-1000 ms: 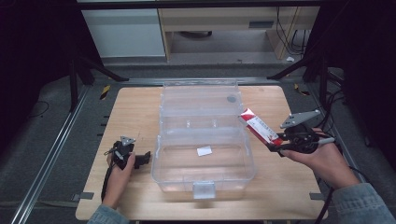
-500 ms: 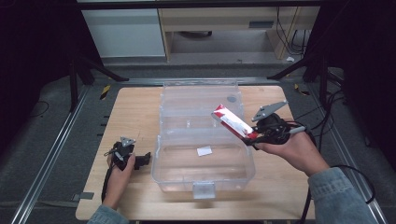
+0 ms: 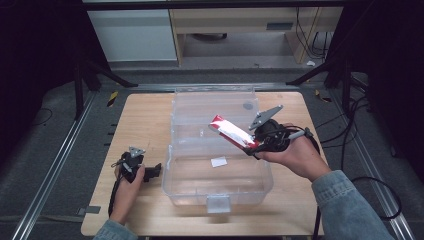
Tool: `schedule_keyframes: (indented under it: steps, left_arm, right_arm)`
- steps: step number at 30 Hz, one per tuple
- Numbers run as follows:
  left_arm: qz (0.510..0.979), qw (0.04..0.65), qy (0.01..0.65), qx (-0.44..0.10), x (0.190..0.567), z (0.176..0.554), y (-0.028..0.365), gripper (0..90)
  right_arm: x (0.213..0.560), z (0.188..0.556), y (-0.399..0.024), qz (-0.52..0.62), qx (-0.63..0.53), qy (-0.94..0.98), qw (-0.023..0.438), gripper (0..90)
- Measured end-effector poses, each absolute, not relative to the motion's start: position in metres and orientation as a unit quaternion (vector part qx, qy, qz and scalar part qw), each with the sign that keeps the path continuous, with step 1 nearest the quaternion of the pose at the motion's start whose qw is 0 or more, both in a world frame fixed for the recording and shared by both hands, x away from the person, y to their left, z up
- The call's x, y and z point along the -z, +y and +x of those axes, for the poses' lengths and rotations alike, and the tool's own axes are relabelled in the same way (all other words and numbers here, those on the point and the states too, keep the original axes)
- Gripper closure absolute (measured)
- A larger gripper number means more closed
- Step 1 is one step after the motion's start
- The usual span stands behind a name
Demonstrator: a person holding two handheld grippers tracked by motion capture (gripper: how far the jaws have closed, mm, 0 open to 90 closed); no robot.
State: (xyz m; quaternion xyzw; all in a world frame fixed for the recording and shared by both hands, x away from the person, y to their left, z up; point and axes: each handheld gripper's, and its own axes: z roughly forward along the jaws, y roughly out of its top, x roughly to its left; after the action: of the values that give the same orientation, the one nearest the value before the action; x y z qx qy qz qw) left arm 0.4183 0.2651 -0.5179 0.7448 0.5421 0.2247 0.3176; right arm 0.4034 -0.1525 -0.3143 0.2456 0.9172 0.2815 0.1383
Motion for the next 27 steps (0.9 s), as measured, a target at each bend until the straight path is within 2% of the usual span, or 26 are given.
schedule_keyframes:
  steps: [27]
  left_arm:
    - [0.752, 0.319, 0.532, -0.222, 0.518, 0.42, 0.266, 0.0]
  right_arm:
    - [0.332, 0.401, -0.092, 0.169, -0.26, 0.944, 0.111, 51.3]
